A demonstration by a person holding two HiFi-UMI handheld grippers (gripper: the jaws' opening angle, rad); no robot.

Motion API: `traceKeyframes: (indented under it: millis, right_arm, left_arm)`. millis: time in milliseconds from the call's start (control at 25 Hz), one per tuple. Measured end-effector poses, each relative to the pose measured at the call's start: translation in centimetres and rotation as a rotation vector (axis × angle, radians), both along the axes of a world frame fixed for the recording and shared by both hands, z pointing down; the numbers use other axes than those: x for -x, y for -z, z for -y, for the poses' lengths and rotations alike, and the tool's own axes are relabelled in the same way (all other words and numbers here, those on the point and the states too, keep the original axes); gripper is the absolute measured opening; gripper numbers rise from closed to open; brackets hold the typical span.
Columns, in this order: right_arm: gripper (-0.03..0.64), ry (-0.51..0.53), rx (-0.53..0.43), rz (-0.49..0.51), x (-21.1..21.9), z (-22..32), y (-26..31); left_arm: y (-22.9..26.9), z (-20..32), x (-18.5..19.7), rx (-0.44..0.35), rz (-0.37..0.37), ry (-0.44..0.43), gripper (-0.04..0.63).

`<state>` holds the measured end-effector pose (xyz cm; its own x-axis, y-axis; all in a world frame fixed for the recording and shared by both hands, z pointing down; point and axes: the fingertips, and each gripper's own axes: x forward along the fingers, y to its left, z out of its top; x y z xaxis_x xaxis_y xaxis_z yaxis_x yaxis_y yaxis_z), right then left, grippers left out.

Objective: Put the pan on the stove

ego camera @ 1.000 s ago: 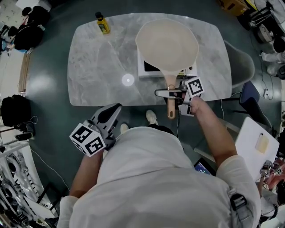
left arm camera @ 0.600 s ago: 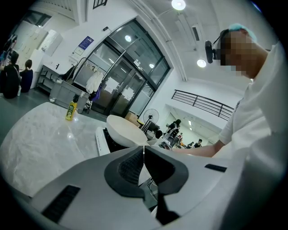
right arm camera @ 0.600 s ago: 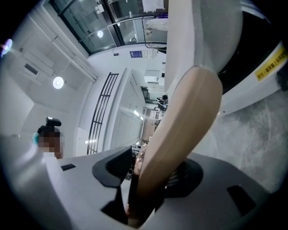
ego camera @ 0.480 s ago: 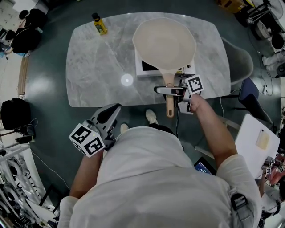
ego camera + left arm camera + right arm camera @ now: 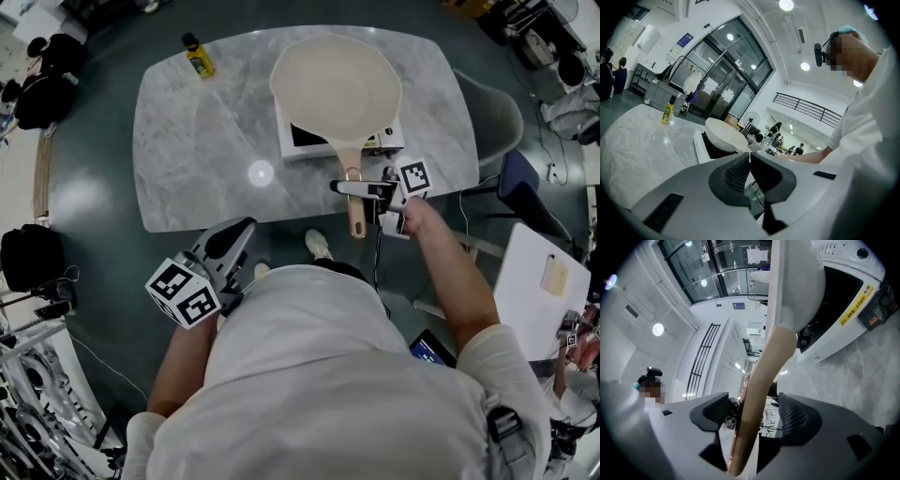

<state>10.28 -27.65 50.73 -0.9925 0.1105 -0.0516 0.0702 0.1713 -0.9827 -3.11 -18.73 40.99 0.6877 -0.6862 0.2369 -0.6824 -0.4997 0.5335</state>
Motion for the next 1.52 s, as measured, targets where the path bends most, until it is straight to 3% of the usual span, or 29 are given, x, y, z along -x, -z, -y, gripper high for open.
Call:
traceKeyframes:
  millis: [400, 760, 880, 960, 1080, 1160, 1240, 1520]
  right_arm:
    - [0.376, -0.179, -0.04, -0.025, -4.2, -1.4, 1.0]
    - [0.373, -0.463, -0.112, -0.099, -10.0, -4.9, 1.8]
    - [0.307, -0.607, -0.166, -0.136, -12.2, -6.8, 2.8]
    - [0.161, -0.733, -0.229, -0.21, -13.9, -8.3, 3.3]
    - [0.05, -0.853, -0.301, -0.346, -15.4, -11.5, 3.5]
    - [0.005, -0.872, -0.324, -0.395, -15.2, -13.7, 3.6]
    - [0.003, -0.853, -0.341, -0.429, -14.4, -15.4, 3.7]
    - [0.003, -0.681, -0.421, -0.521, -12.2, -19.2, 2.5]
  left_arm:
    - [0.4, -0.9, 0.5, -0.033, -0.024, -0.087, 0.02]
    - [0.0, -4.9, 2.6, -0.076, 0.03, -0.178, 0.02]
    - [-0.6, -6.5, 3.1, -0.081, 0.05, -0.215, 0.02]
    - [-1.3, -7.5, 3.2, -0.095, 0.091, -0.24, 0.02]
    - [-2.7, -9.0, 3.0, -0.141, 0.193, -0.3, 0.02]
    - [-3.5, -9.8, 2.7, -0.144, 0.221, -0.34, 0.02]
    - [-4.0, -10.3, 2.2, -0.131, 0.231, -0.359, 0.02]
    - [-3.4, -12.2, -2.0, -0.132, 0.221, -0.37, 0.018]
